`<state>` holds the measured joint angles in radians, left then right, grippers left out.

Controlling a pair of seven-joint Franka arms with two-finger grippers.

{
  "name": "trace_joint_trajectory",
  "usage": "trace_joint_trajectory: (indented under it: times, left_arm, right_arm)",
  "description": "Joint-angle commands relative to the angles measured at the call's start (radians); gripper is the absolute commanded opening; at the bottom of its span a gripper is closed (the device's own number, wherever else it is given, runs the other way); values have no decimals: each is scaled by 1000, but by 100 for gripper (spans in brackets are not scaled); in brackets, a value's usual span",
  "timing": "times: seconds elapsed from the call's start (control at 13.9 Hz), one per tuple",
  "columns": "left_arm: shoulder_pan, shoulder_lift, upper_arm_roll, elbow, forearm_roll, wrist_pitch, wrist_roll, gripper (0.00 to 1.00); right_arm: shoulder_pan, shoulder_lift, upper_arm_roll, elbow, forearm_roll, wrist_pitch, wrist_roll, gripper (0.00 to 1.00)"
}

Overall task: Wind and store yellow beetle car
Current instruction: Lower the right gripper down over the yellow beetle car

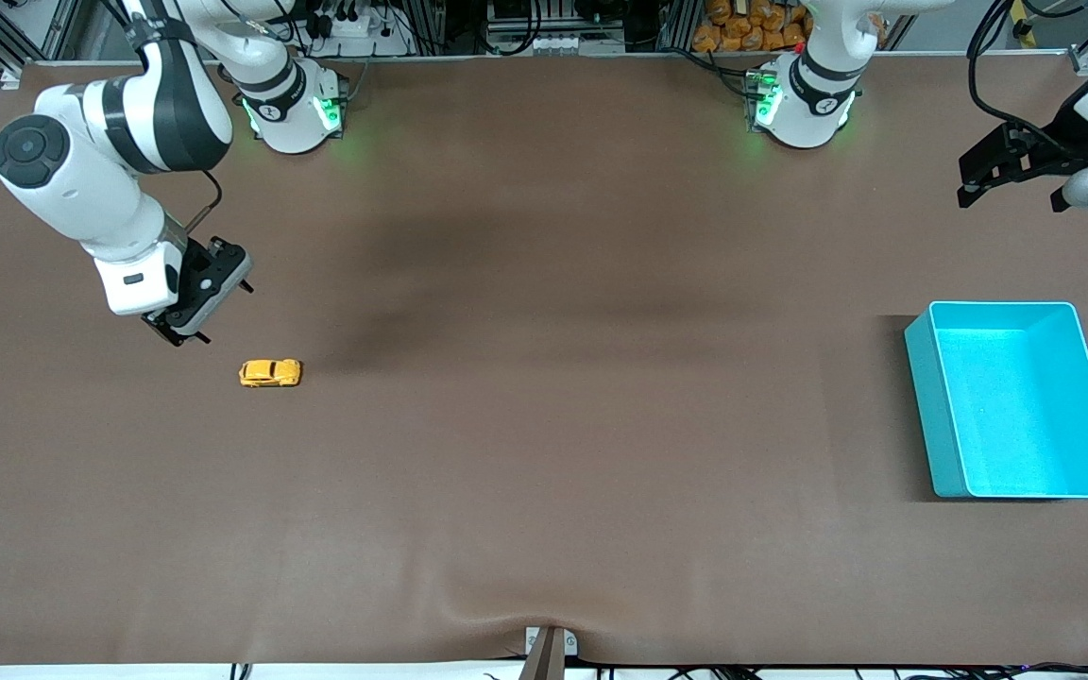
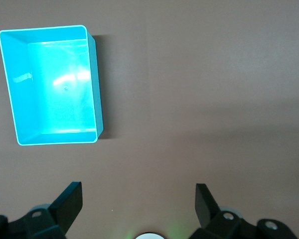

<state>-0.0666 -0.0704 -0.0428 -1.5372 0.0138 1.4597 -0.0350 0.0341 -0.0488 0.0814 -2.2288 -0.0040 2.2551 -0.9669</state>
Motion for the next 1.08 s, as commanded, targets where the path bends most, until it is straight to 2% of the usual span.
trace_joint_trajectory:
  times: [0.0,0.29,0.43,0.72,1.01]
  left_arm:
    - [2,3,-2,12,25,-10,10,100]
    - [1,3,-2,14,25,-10,9,100]
    - [1,3,-2,14,25,-10,9,100]
    - [2,3,-2,12,25,-9,10,100]
    - [2,3,-2,14,25,-9,10,100]
  right_arm:
    - [-14,50,-31,-37,-10,104,-145,100]
    - [-14,130,-52,-46,-10,202,-399,100]
    - [-10,177,-63,-46,-10,209,-487,100]
    - [10,259,-77,-46,-31,213,-561,80]
    - [24,305,-97,-45,-42,257,-563,79]
